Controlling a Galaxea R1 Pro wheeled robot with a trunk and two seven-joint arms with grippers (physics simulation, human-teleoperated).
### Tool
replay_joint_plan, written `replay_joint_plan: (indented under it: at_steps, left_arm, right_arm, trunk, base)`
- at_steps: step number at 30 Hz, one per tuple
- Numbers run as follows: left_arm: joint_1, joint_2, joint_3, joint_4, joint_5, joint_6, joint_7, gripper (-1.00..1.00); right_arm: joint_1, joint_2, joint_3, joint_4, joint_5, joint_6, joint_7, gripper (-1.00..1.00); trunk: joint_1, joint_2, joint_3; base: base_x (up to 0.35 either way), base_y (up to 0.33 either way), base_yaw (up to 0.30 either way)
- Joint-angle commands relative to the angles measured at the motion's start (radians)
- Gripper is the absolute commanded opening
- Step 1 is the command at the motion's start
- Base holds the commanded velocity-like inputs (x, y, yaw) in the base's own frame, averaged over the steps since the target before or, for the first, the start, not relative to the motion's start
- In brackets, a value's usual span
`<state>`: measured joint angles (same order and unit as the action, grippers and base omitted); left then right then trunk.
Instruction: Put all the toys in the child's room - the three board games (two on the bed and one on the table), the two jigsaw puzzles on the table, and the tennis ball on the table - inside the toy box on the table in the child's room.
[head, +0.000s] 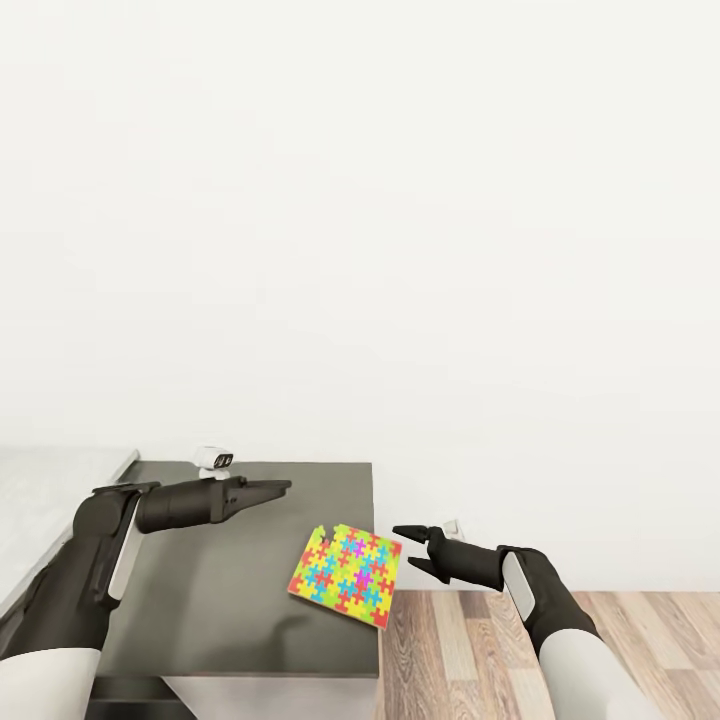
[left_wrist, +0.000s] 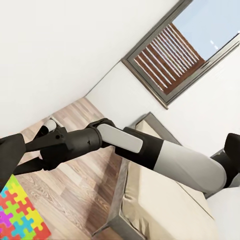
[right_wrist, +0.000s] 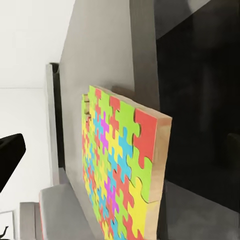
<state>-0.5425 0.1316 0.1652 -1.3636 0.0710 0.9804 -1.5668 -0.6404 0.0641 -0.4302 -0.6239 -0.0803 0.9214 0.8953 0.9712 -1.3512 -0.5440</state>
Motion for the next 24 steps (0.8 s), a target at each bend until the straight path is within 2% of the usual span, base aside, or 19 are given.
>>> replay_joint_plan:
  at_steps: [1, 6, 17, 24]
  left_arm:
    - [-0.001, 0.000, 0.000, 0.000, 0.000, 0.011, -0.004, 1.00]
    - [-0.001, 0.001, 0.000, 0.000, 0.000, 0.011, -0.004, 1.00]
    - [-0.001, 0.000, 0.000, 0.000, 0.001, 0.010, -0.004, 1.00]
    - [-0.001, 0.000, 0.000, 0.000, -0.001, 0.009, -0.004, 1.00]
  right_arm:
    - [-0.001, 0.001, -0.005, 0.000, -0.001, 0.007, 0.001, 1.00]
    - [-0.001, 0.001, -0.005, 0.000, -0.001, 0.007, 0.001, 1.00]
    - [-0.001, 0.000, -0.005, 0.000, -0.001, 0.007, 0.001, 1.00]
    - [-0.001, 0.000, -0.005, 0.000, -0.001, 0.007, 0.001, 1.00]
  trunk:
    - [0.004, -0.008, -0.004]
    - [0.023, -0.043, -0.020]
    - [0.023, -0.043, -0.020]
    - [0.023, -0.043, -0.020]
  base:
    - [0.000, 0.000, 0.000]
    - [0.000, 0.000, 0.000]
    - [0.000, 0.001, 0.000]
    - [0.000, 0.081, 0.000]
